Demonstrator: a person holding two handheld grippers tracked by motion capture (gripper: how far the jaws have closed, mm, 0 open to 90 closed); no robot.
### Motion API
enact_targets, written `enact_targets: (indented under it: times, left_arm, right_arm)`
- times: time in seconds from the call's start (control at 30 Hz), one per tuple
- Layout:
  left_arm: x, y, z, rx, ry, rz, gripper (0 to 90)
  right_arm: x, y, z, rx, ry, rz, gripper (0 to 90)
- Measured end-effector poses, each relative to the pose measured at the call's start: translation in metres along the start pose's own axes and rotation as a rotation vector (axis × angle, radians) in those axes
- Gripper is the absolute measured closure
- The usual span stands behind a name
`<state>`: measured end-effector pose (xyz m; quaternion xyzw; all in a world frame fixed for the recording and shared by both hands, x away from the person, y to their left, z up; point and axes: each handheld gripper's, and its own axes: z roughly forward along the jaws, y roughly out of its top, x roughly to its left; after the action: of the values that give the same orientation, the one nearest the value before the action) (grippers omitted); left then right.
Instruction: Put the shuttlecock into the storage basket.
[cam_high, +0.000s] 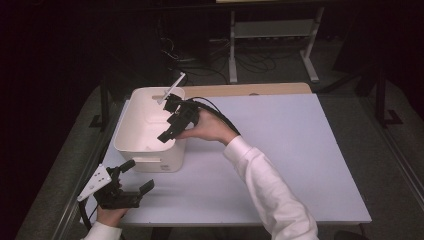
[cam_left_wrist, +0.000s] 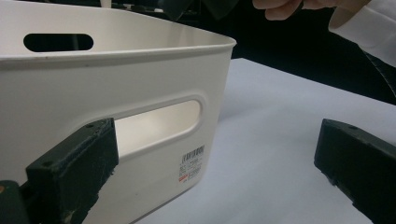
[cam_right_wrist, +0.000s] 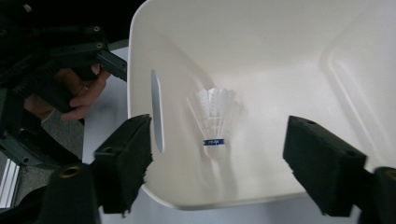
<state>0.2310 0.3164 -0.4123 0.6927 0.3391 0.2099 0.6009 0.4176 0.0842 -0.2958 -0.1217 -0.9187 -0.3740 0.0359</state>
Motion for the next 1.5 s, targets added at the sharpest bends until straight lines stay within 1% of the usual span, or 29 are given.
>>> enact_targets:
  times: [0.1, 0.2, 0.23, 0.3, 0.33, 0.4, 0.43, 0.5, 0.53, 0.57, 0.63, 0.7, 0.73, 0.8, 0.83, 0.93, 0.97, 1.03, 1.13, 1.2, 1.23, 1.33, 1.43, 1.5]
  left_arm:
    - [0.000, 0.000, 0.000, -0.002, 0.001, 0.002, 0.0]
    - [0.000, 0.000, 0.000, -0.003, 0.001, 0.002, 0.0]
    - [0.000, 0.000, 0.000, -0.003, 0.001, 0.001, 0.0]
    - [0.000, 0.000, 0.000, 0.007, 0.003, 0.004, 0.0]
    - [0.000, 0.000, 0.000, 0.004, 0.004, -0.001, 0.0]
    - [0.000, 0.000, 0.001, -0.001, 0.003, -0.004, 0.0]
    - [0.000, 0.000, 0.001, 0.000, 0.003, -0.002, 0.0]
    - [0.000, 0.000, 0.000, 0.000, 0.004, -0.002, 0.0]
    - [0.000, 0.000, 0.000, 0.001, 0.004, -0.002, 0.0]
    - [0.000, 0.000, 0.000, -0.001, 0.005, -0.003, 0.0]
    - [0.000, 0.000, 0.000, 0.001, 0.005, -0.002, 0.0]
    - [0.000, 0.000, 0.000, 0.000, 0.005, -0.002, 0.0]
    - [0.000, 0.000, 0.000, 0.000, 0.006, -0.003, 0.0]
    - [0.000, 0.000, 0.000, -0.002, 0.007, 0.001, 0.0]
    - [0.000, 0.000, 0.000, -0.002, 0.007, 0.004, 0.0]
    - [0.000, 0.000, 0.000, -0.003, 0.009, 0.003, 0.0]
    - [0.000, 0.000, 0.000, -0.004, 0.009, 0.001, 0.0]
    - [0.000, 0.000, 0.000, -0.003, 0.010, 0.001, 0.0]
    - [0.000, 0.000, 0.000, -0.006, 0.012, 0.014, 0.0]
    - [0.000, 0.000, 0.000, -0.007, 0.013, 0.009, 0.0]
    - [0.000, 0.000, 0.000, -0.007, 0.014, 0.007, 0.0]
    - [0.000, 0.000, 0.000, -0.007, 0.015, 0.009, 0.0]
    - [0.000, 0.000, 0.000, -0.008, 0.013, 0.007, 0.0]
    - [0.000, 0.000, 0.000, -0.006, 0.017, 0.010, 0.0]
  right_arm:
    - [-0.001, -0.002, -0.006, -0.026, -0.002, -0.001, 11.8]
    - [-0.002, -0.004, -0.012, -0.052, -0.036, -0.001, 0.2]
    - [-0.002, -0.005, -0.014, -0.063, -0.040, 0.005, 0.0]
    - [-0.001, -0.006, -0.018, -0.095, -0.033, 0.011, 0.0]
    - [0.000, -0.006, -0.021, -0.102, -0.041, 0.017, 0.0]
    - [0.000, -0.007, -0.025, -0.113, -0.041, 0.003, 0.0]
    - [0.001, -0.008, -0.027, -0.119, -0.044, 0.007, 0.0]
    - [0.000, -0.009, -0.030, -0.137, -0.052, -0.002, 0.0]
    - [0.001, -0.009, -0.032, -0.144, -0.059, 0.008, 0.0]
    - [0.000, -0.010, -0.033, -0.148, -0.070, 0.005, 0.0]
    - [0.001, -0.011, -0.036, -0.150, -0.082, 0.016, 0.0]
    - [0.000, -0.014, -0.038, -0.153, -0.086, 0.011, 0.0]
    - [0.000, -0.015, -0.039, -0.150, -0.096, 0.008, 0.0]
    - [0.000, -0.018, -0.041, -0.160, -0.093, 0.023, 0.0]
    - [-0.001, -0.020, -0.042, -0.167, -0.100, 0.013, 0.0]
    - [-0.002, -0.027, -0.045, -0.190, -0.090, 0.019, 0.0]
    - [-0.002, -0.028, -0.046, -0.200, -0.088, 0.031, 0.0]
    - [-0.002, -0.033, -0.049, -0.206, -0.089, 0.026, 0.0]
    - [-0.003, -0.038, -0.053, -0.220, -0.094, 0.031, 0.0]
    - [-0.005, -0.042, -0.056, -0.227, -0.099, 0.023, 0.0]
    - [-0.005, -0.044, -0.058, -0.232, -0.098, 0.033, 0.0]
    - [-0.006, -0.049, -0.062, -0.243, -0.103, 0.029, 0.0]
    - [-0.005, -0.054, -0.067, -0.260, -0.109, 0.046, 0.0]
    - [-0.005, -0.059, -0.071, -0.265, -0.113, 0.044, 0.0]
